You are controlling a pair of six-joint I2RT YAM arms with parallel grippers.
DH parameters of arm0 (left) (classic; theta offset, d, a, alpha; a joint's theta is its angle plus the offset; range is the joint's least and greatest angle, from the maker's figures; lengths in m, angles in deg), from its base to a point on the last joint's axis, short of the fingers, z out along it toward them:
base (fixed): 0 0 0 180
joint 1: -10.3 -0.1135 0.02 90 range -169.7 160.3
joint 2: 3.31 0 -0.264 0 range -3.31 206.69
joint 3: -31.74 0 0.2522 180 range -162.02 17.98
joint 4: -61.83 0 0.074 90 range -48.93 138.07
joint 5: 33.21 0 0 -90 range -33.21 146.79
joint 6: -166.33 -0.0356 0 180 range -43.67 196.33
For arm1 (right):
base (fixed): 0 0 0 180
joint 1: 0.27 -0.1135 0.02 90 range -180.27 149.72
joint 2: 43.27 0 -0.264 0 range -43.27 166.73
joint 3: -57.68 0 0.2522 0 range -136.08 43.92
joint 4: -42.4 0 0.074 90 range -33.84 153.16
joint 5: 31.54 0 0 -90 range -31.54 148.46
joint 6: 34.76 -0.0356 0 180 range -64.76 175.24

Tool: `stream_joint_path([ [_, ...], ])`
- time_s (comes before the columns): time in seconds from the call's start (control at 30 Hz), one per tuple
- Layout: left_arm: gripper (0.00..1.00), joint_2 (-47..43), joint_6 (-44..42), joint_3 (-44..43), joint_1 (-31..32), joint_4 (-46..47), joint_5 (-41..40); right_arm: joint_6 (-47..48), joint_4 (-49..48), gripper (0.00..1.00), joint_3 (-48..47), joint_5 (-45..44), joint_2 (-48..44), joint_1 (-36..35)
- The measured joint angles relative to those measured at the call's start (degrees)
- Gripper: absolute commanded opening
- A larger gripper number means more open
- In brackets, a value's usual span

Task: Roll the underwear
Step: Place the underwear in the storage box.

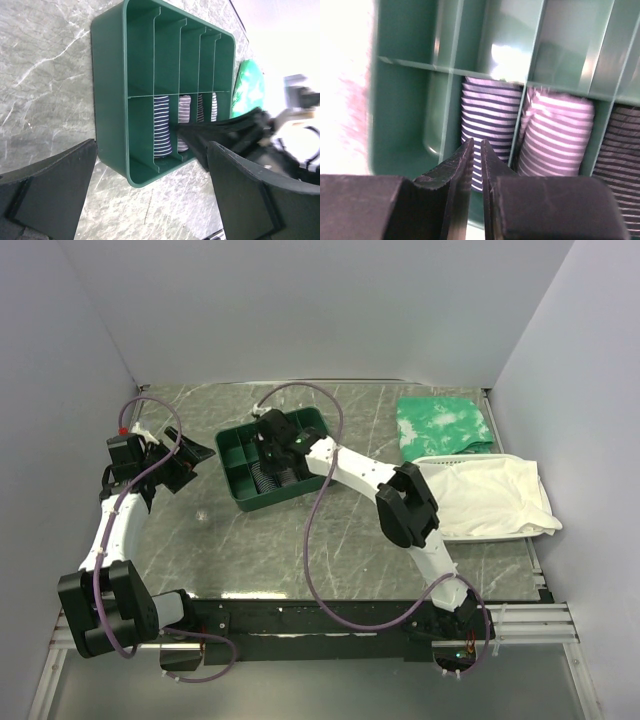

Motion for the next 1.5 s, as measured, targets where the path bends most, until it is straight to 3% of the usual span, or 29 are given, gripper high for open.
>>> stream_joint_path([
  [1.23, 0.97, -0.35, -0.28, 0.00, 0.00, 0.24, -1.20, -0.31, 2.73, 0.15, 0.48, 0.57, 2.80, -2.29],
  [1.5, 0.96, -0.35, -0.28, 0.22, 0.00, 0.42, -1.18, 1.22, -1.84, 0.22, 10.47, -3.80, -6.84, -2.32],
])
